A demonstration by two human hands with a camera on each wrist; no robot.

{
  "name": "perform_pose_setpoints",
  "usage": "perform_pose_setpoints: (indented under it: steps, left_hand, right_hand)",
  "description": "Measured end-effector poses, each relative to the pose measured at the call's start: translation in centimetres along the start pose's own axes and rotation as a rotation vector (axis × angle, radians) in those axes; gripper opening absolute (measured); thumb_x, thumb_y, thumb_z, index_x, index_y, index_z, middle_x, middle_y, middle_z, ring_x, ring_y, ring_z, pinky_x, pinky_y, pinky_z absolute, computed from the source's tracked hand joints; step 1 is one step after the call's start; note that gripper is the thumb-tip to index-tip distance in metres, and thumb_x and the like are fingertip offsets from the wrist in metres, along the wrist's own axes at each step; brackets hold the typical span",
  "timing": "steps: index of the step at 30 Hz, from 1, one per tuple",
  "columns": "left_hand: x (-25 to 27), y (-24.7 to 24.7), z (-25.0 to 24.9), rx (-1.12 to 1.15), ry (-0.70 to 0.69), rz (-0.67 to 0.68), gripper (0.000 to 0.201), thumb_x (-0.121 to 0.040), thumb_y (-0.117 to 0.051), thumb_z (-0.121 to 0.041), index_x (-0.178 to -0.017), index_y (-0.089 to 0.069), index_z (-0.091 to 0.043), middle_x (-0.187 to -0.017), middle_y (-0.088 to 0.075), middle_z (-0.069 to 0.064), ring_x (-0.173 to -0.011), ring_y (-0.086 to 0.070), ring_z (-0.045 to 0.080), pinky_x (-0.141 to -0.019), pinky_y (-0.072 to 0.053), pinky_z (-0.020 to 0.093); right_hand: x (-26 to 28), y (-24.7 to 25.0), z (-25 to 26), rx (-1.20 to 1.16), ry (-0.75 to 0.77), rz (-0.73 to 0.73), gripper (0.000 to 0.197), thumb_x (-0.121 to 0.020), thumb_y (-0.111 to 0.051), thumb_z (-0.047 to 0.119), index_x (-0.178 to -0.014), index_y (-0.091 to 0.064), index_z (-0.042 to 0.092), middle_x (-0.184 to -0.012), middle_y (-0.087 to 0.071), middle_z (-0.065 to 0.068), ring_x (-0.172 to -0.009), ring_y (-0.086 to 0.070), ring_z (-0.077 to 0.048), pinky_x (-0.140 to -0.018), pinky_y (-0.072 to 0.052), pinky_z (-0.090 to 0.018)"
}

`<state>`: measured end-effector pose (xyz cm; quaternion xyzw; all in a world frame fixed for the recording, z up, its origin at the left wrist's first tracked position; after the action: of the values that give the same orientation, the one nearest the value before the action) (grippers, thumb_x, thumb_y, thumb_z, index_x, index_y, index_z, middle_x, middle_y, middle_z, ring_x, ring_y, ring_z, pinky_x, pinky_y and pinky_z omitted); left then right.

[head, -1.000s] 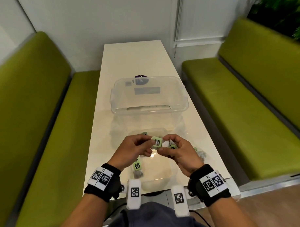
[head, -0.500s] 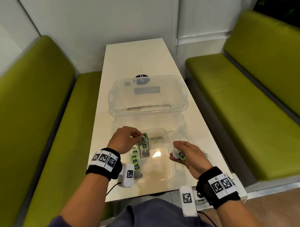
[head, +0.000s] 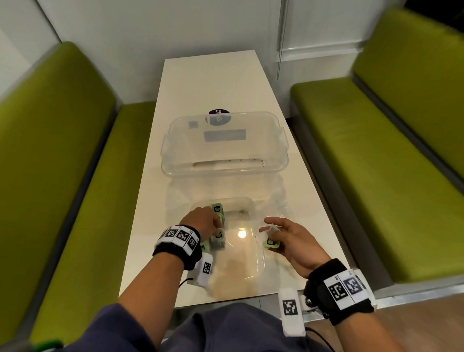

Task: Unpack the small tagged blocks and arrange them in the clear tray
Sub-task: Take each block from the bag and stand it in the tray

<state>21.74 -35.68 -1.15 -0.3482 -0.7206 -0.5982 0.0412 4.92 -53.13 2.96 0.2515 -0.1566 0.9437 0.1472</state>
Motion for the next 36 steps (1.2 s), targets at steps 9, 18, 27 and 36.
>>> perform_pose_setpoints:
  steps: [9, 18, 27, 36]
  left_hand:
    - [-0.4, 1.4, 0.7, 0.02, 0.056, -0.097, 0.014, -0.091, -0.072, -0.024, -0.102, -0.078, -0.031, -0.114, -0.074, -0.001, -0.102, -0.07, 0.021, -0.093, -0.057, 0.035]
    - [5.7, 3.7, -5.8, 0.445, -0.245, 0.044, 0.02, -0.09, -0.074, -0.042, -0.107, -0.077, -0.031, -0.099, -0.075, -0.014, -0.087, -0.072, 0.011, -0.075, -0.052, 0.026]
    - [9.6, 2.2, -8.9, 0.766, -0.322, 0.178, 0.034, -0.086, -0.083, -0.026, -0.114, -0.067, -0.014, -0.089, -0.078, 0.002, -0.077, -0.071, 0.011, -0.069, -0.053, 0.027]
    - [11.1, 3.8, -9.5, 0.708, -0.504, -0.133, 0.041, -0.085, -0.083, -0.019, -0.115, -0.061, -0.039, -0.122, -0.057, -0.018, -0.086, -0.06, 0.002, -0.076, -0.052, 0.021]
  right_hand:
    - [0.0, 0.5, 0.2, 0.066, 0.031, -0.012, 0.038, -0.093, -0.059, -0.008, -0.127, -0.06, 0.008, -0.115, -0.071, -0.02, -0.091, -0.065, -0.027, -0.099, -0.053, -0.046]
    - [0.7, -1.8, 1.6, 0.01, 0.117, 0.07, 0.048, -0.089, -0.063, -0.013, -0.13, -0.056, 0.009, -0.112, -0.076, -0.014, -0.104, -0.072, -0.028, -0.09, -0.059, -0.036]
    - [1.1, -2.8, 1.8, -0.189, 0.14, 0.055, 0.033, -0.089, -0.065, -0.003, -0.121, -0.062, 0.005, -0.116, -0.075, -0.015, -0.105, -0.071, -0.028, -0.089, -0.058, -0.031]
    - [1.4, -2.8, 0.3, -0.311, 0.069, -0.015, 0.015, -0.095, -0.064, 0.004, -0.109, -0.067, 0.002, -0.102, -0.072, -0.019, -0.082, -0.072, -0.023, -0.078, -0.061, -0.029]
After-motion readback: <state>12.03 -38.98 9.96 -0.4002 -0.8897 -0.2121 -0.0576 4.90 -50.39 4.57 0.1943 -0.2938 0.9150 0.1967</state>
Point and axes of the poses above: each hand's wrist, its own x-axis away from the middle knuckle, its own y-axis out of the back of the hand, z = x × y, the point moved 10 cm from there along -x, towards the middle knuckle
